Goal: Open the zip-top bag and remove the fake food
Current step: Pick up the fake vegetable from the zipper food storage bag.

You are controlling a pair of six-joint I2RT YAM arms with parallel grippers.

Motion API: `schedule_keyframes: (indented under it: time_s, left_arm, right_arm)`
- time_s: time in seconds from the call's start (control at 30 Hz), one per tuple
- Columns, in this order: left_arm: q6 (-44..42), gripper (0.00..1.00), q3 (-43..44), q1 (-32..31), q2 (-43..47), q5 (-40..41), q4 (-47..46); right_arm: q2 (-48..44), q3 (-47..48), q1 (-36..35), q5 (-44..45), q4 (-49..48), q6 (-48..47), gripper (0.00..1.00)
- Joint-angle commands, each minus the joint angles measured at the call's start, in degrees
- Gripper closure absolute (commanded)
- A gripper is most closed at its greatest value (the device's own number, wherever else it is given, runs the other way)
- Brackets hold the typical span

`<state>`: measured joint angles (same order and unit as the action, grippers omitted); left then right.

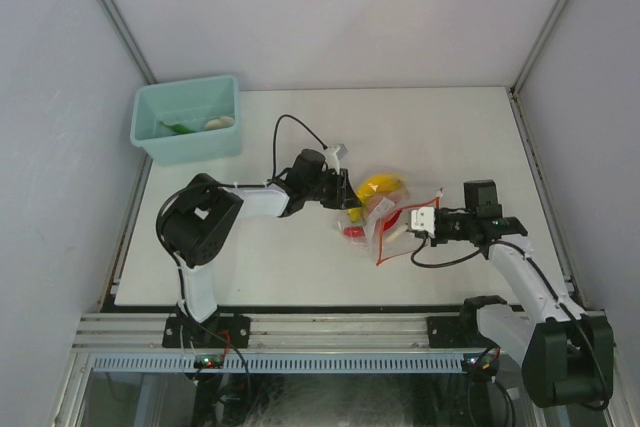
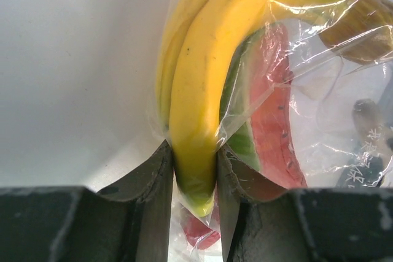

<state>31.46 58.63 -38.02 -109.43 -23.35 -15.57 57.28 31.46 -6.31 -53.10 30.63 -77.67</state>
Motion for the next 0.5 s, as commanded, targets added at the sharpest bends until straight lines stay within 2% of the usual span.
schedule_keyframes:
  time_s: [0.0, 0.2, 0.47]
  left_arm:
    - [-0.05, 0.67, -0.48, 0.05, 1.29, 1.82, 1.39]
    - [0.62, 0.67, -0.71, 0.05, 1.5, 1.89, 0.91]
    - [1.56, 0.66, -0.62, 0.1, 1.84, 0.92, 0.16]
  right_arm:
    - [-3.07, 1.67, 4.05, -7.52, 3.66, 4.06, 1.0]
    - [-6.63, 1.8, 7.72, -12.98, 9.28, 3.55, 1.0]
    - [-7.63, 4.0, 8.46, -17.63, 16.43, 3.7, 1.0]
